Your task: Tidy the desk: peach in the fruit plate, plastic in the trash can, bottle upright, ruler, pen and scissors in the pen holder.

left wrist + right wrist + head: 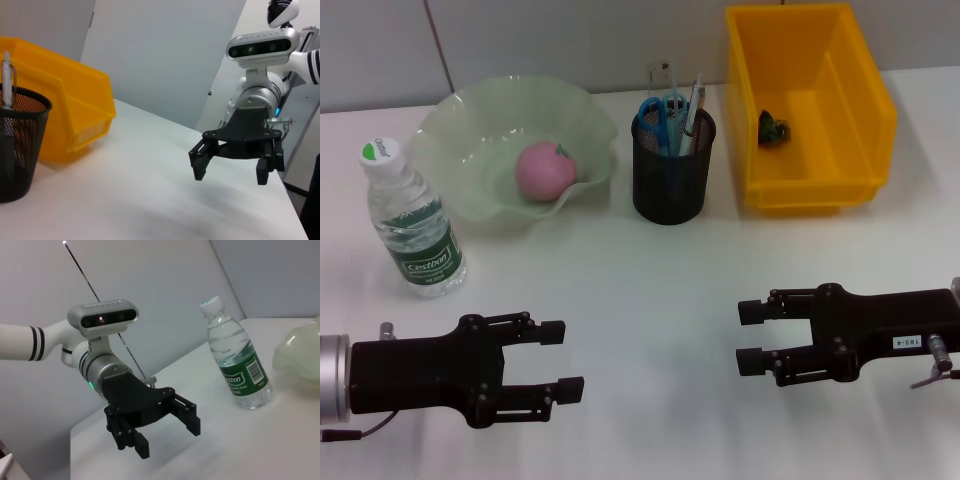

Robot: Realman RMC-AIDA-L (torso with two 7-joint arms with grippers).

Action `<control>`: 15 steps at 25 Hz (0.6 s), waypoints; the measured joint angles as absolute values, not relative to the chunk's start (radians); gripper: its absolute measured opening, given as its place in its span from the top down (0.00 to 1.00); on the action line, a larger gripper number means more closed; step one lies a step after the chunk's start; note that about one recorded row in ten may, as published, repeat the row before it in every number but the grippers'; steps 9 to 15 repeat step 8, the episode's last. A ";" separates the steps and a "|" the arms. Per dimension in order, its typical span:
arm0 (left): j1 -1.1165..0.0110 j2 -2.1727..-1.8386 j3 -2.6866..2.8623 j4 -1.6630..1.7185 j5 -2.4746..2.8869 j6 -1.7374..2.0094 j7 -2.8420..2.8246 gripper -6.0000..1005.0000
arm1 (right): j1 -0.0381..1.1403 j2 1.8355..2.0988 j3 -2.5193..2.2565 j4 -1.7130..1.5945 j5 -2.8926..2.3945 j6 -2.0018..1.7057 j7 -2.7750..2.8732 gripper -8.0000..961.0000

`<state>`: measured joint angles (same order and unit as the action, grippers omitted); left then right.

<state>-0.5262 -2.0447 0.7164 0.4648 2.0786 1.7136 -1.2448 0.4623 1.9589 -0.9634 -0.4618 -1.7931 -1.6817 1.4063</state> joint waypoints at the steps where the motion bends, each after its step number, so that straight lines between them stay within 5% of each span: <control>1: -0.526 -2.045 0.716 0.465 2.079 1.714 -1.245 0.23 | 0.462 1.959 -0.963 -0.462 -1.793 -1.682 1.406 0.19; 15: -0.526 -2.045 0.716 0.467 2.078 1.718 -1.244 0.23 | 0.473 1.959 -0.963 -0.462 -1.793 -1.684 1.416 0.19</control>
